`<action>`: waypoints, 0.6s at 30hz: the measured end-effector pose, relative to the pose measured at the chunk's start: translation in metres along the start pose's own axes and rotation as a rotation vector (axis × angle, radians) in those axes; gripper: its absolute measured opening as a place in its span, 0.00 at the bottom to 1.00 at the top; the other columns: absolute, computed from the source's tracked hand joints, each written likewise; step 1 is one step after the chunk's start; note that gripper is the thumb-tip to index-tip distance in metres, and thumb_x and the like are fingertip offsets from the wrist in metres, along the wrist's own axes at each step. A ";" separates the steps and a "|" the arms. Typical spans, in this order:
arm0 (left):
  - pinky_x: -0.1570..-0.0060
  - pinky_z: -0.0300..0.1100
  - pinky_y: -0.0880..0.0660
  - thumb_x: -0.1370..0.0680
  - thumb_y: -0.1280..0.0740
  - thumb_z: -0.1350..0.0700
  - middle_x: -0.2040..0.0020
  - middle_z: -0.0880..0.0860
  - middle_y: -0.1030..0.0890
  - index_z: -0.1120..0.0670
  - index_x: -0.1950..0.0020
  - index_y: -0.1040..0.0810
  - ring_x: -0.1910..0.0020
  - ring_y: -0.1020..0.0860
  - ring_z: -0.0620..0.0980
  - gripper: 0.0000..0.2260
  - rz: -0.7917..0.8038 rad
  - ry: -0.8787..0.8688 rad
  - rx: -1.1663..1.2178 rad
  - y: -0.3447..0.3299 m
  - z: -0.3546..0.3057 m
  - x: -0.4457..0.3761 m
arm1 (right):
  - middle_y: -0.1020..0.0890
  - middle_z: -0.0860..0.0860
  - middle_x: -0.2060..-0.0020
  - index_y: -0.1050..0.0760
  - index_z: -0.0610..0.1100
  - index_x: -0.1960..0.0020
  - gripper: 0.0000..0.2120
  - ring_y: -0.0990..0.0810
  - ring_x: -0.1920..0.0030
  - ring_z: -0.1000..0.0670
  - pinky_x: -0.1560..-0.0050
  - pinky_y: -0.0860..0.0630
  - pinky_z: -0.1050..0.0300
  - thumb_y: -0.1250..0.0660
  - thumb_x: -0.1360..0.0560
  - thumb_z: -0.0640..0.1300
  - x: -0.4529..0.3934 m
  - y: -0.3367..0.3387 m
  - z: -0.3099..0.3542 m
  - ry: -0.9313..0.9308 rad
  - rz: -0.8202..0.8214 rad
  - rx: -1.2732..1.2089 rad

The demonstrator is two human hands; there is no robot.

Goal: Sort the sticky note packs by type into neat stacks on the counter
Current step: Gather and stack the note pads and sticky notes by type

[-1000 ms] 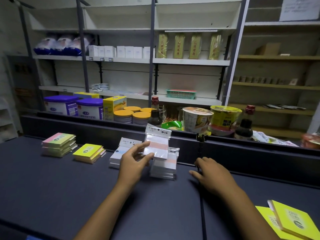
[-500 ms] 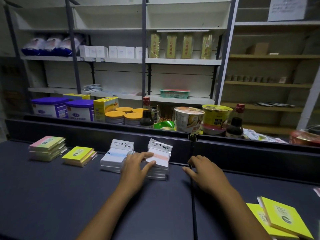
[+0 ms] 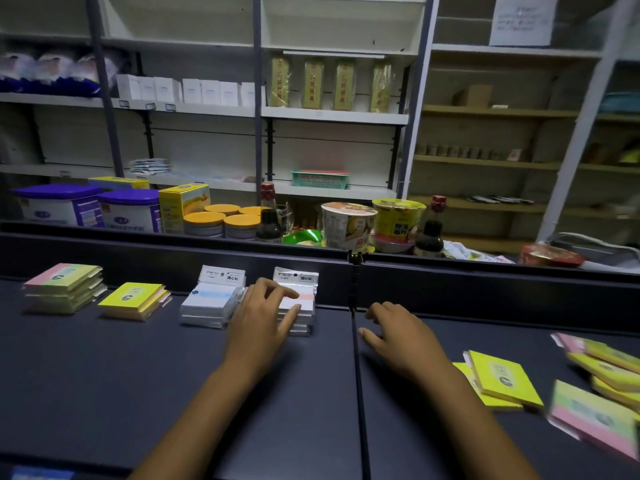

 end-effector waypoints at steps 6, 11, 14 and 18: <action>0.50 0.40 0.26 0.21 0.34 0.47 0.47 0.45 0.24 0.47 0.42 0.23 0.45 0.24 0.44 0.10 0.194 -0.062 0.135 0.005 -0.059 0.029 | 0.25 0.53 0.37 0.30 0.50 0.34 0.19 0.27 0.36 0.49 0.37 0.29 0.52 0.40 0.20 0.59 0.062 0.034 -0.022 -0.089 0.002 0.074; 0.50 0.40 0.25 0.20 0.37 0.45 0.44 0.43 0.24 0.46 0.41 0.24 0.44 0.25 0.43 0.10 0.277 -0.123 0.166 0.009 -0.106 0.045 | 0.25 0.53 0.37 0.30 0.50 0.34 0.19 0.27 0.36 0.48 0.38 0.29 0.51 0.40 0.20 0.59 0.115 0.065 -0.049 -0.184 -0.004 0.119; 0.49 0.40 0.25 0.20 0.37 0.44 0.44 0.43 0.24 0.46 0.40 0.25 0.44 0.25 0.42 0.11 0.309 -0.137 0.196 0.007 -0.129 0.052 | 0.25 0.52 0.38 0.30 0.50 0.34 0.19 0.27 0.36 0.48 0.40 0.30 0.52 0.39 0.21 0.58 0.138 0.081 -0.065 -0.215 0.000 0.141; 0.52 0.37 0.28 0.20 0.37 0.44 0.45 0.43 0.24 0.46 0.41 0.25 0.44 0.26 0.42 0.11 0.322 -0.146 0.213 -0.001 -0.154 0.059 | 0.25 0.51 0.38 0.31 0.50 0.35 0.19 0.28 0.36 0.48 0.39 0.30 0.52 0.39 0.21 0.59 0.155 0.097 -0.092 -0.232 0.008 0.166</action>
Point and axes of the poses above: each hand's wrist, its own x-axis away from the middle knuckle, its own y-axis out of the back of the hand, z = x × y, the point moved 5 cm from there along -x, towards the middle knuckle
